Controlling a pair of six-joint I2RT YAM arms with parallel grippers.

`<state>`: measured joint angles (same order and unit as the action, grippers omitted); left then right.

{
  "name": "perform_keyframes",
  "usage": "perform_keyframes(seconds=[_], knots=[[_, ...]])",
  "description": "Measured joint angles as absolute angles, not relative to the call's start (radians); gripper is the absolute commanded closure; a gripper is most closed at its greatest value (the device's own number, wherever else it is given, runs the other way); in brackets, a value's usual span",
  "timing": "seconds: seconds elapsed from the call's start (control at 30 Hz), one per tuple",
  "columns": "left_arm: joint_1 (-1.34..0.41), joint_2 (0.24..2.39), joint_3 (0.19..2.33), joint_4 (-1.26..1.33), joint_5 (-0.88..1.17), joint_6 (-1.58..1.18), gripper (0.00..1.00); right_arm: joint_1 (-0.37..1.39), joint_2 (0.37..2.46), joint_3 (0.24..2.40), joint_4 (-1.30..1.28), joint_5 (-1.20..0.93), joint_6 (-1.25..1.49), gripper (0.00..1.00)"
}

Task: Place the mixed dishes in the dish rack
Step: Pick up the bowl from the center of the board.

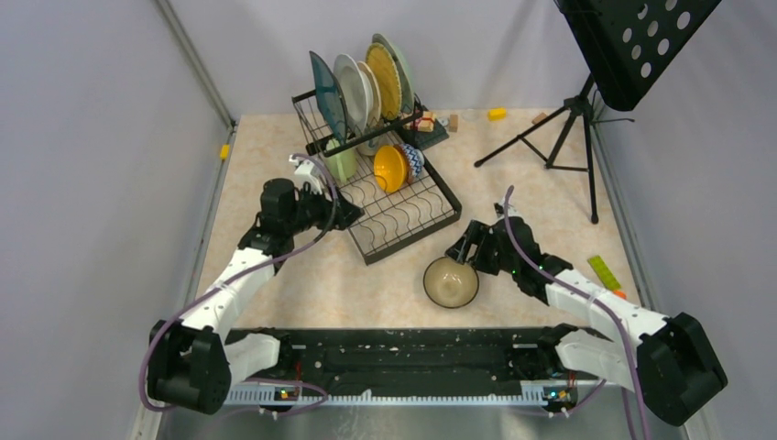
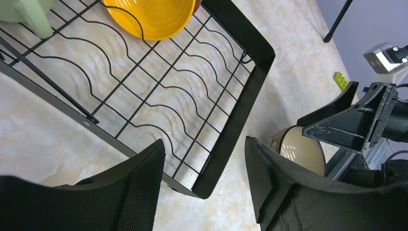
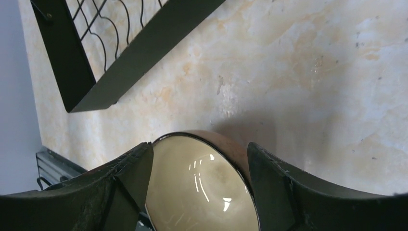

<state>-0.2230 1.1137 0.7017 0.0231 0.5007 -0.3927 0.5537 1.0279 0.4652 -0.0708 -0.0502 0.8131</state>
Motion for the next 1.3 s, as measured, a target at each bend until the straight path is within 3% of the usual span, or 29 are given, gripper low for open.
perform_keyframes(seconds=[0.13, 0.33, 0.57, 0.93, 1.3], knots=[[-0.223, 1.123, 0.705, 0.022, 0.517, -0.386, 0.34, 0.554, 1.047, 0.465, -0.112, -0.082, 0.800, 0.27], [-0.223, 1.139, 0.727, 0.016, 0.544, -0.359, 0.36, 0.554, 1.079, 0.465, -0.181, -0.103, 0.760, 0.44], [-0.300, 1.176, 0.807, -0.082, 0.534, -0.262, 0.36, 0.553, 1.138, 0.466, -0.224, -0.144, 0.687, 0.52], [-0.500, 1.311, 0.901, -0.174, 0.546, -0.160, 0.36, 0.556, 1.177, 0.474, -0.255, -0.126, 0.621, 0.99], [-0.547, 1.384, 0.919, -0.178, 0.595, -0.186, 0.34, 0.556, 1.164, 0.481, -0.255, -0.114, 0.612, 1.00]])
